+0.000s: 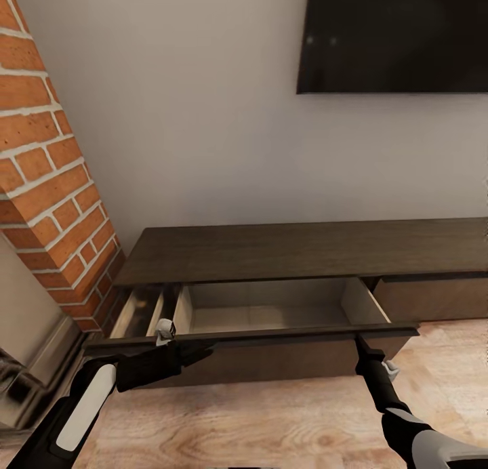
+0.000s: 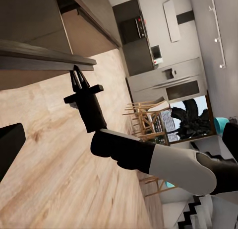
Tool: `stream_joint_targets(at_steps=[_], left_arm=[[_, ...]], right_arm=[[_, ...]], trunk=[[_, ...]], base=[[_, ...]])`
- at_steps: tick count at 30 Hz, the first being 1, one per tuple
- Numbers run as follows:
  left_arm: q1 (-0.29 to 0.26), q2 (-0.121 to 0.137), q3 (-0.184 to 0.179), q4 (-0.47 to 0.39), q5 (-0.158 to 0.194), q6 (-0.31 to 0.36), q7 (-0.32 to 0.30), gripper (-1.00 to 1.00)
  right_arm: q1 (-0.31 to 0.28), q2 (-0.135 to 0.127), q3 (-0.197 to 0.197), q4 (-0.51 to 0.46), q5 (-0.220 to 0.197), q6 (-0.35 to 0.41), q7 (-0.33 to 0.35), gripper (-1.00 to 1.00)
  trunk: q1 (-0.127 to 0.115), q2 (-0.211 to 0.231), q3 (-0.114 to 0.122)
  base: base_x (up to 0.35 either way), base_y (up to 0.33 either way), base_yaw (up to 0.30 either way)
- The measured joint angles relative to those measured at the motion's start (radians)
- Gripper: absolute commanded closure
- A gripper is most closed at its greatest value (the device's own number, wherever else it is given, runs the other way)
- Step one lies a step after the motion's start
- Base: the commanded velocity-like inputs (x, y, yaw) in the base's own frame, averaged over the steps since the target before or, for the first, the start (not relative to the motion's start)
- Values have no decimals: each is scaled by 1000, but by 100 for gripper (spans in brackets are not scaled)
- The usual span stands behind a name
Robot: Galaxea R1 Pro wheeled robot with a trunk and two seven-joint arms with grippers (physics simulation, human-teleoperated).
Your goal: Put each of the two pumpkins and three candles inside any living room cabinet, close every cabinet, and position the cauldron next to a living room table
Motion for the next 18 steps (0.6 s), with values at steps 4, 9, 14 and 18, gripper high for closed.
stream_joint_targets(at_steps=[4, 9, 14, 18], left_arm=[[0, 0, 0, 0, 0, 0, 0, -100], [0, 0, 0, 1, 0, 0, 0, -100], [0, 0, 0, 1, 0, 0, 0, -100], [0, 0, 0, 1, 0, 0, 0, -100]], right_arm=[[0, 1, 0, 3, 0, -4, 5, 100], [0, 1, -1, -1, 0, -8, -1, 100], [0, 0, 0, -1, 1, -7, -1, 100], [0, 1, -1, 3, 1, -7, 4, 100]], trunk=[[0, 0, 0], [0, 0, 0], [0, 0, 0], [0, 0, 0]], base=[[-31, 0, 0], [-116, 0, 0], [-65, 0, 0], [-19, 0, 0]])
